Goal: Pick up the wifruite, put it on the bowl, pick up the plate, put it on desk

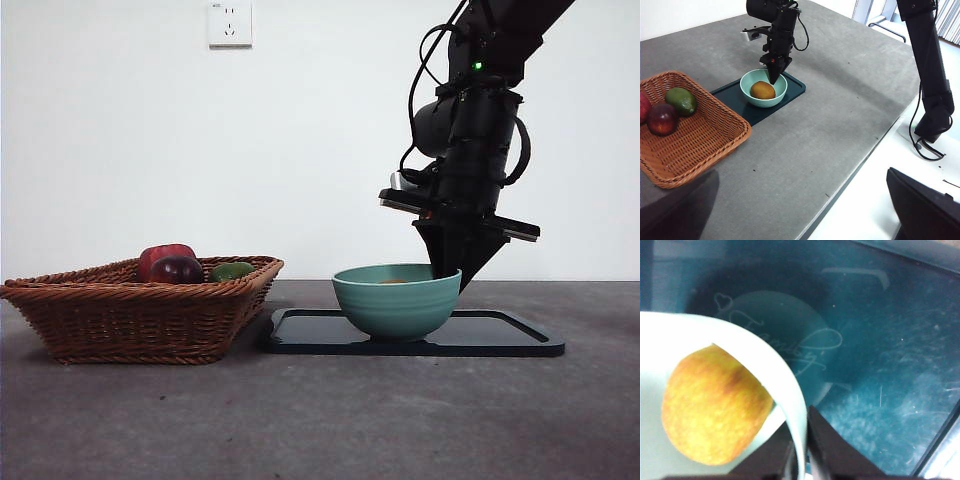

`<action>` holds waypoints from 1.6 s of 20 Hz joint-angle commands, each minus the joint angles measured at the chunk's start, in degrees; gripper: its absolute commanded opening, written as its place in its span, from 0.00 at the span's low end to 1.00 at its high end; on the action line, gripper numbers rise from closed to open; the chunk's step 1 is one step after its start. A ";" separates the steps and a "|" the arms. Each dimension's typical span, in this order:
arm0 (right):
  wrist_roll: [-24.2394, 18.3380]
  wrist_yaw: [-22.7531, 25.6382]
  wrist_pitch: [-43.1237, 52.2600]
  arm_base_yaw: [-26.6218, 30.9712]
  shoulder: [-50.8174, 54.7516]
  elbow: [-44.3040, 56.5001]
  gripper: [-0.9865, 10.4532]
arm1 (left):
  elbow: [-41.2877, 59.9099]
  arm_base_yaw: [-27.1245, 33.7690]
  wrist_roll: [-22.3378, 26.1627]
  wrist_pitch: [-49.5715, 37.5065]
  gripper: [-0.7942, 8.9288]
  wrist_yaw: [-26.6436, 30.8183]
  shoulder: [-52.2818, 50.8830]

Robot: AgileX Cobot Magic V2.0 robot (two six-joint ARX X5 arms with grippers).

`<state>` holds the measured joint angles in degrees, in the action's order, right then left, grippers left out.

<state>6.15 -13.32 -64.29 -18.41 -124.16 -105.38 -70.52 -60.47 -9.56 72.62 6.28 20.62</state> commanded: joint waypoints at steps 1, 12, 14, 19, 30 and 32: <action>-1.07 -0.15 -0.11 -0.17 -1.01 -1.55 0.09 | -0.68 -0.63 0.02 -0.59 0.63 0.35 0.02; -0.20 5.84 -5.75 0.59 7.82 -7.08 0.49 | -0.68 -0.63 -0.13 -0.61 0.63 0.35 0.02; -0.50 5.99 -9.81 0.28 13.42 -7.06 0.57 | -0.68 -0.63 -0.13 -0.66 0.63 0.35 0.02; -0.85 11.76 -15.80 -2.82 30.03 -2.34 0.57 | -0.68 -0.63 -0.13 -0.63 0.63 0.35 0.02; 4.81 11.63 -12.72 -10.97 73.92 24.04 0.57 | -0.68 -0.63 -0.13 -0.79 0.63 0.35 0.02; 6.36 11.69 -11.93 -11.52 81.83 28.85 0.57 | -0.68 -0.63 -0.13 -1.46 0.63 0.35 0.02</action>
<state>10.66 -1.69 -76.44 -29.56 -42.61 -76.16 -70.52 -60.47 -9.58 71.88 6.28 20.62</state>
